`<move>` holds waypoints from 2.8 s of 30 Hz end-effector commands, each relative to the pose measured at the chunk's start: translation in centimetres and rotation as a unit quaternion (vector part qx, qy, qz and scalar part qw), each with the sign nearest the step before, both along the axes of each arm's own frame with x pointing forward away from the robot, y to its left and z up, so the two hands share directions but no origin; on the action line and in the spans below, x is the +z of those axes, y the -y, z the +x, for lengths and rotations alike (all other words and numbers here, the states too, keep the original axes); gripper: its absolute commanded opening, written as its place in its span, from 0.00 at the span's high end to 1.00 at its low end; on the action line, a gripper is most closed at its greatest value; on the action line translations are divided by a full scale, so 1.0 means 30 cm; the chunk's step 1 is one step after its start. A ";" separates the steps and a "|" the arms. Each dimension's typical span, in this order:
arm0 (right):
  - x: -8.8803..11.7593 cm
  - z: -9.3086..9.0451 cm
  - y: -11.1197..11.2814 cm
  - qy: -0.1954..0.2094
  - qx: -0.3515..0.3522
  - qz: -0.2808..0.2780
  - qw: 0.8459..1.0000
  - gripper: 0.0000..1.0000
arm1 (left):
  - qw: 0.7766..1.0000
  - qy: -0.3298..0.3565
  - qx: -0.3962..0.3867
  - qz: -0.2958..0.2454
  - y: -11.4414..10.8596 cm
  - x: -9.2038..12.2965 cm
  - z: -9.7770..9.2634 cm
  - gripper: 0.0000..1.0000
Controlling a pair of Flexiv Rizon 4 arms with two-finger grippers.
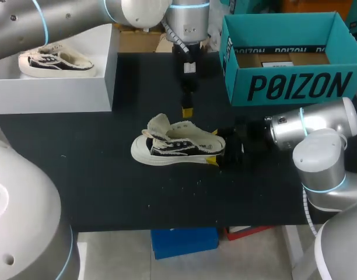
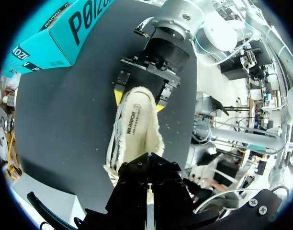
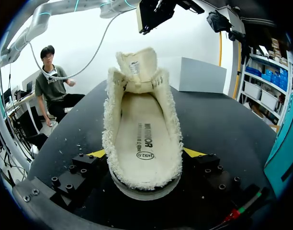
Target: Take the shoe out of the shoebox, open the shoe tongue, remove and reinsert the insole, then place the shoe into the shoebox
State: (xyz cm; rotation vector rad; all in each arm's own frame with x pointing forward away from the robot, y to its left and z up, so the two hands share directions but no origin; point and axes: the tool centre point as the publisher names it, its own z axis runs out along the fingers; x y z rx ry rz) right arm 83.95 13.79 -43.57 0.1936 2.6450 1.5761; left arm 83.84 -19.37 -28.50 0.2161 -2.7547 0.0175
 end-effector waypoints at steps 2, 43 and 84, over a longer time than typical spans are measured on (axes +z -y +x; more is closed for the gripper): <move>-0.006 0.004 -0.005 -0.001 0.000 -0.001 1.000 1.00 | 0.999 0.033 0.017 -0.040 -0.021 -0.002 -0.020 1.00; -0.006 0.004 -0.005 -0.001 0.000 -0.001 1.000 1.00 | 0.951 0.089 -0.213 -0.207 0.027 -0.042 -0.057 1.00; -0.006 0.004 -0.005 -0.001 0.000 -0.001 1.000 1.00 | 0.977 -0.015 -0.162 -0.137 0.007 -0.291 0.009 1.00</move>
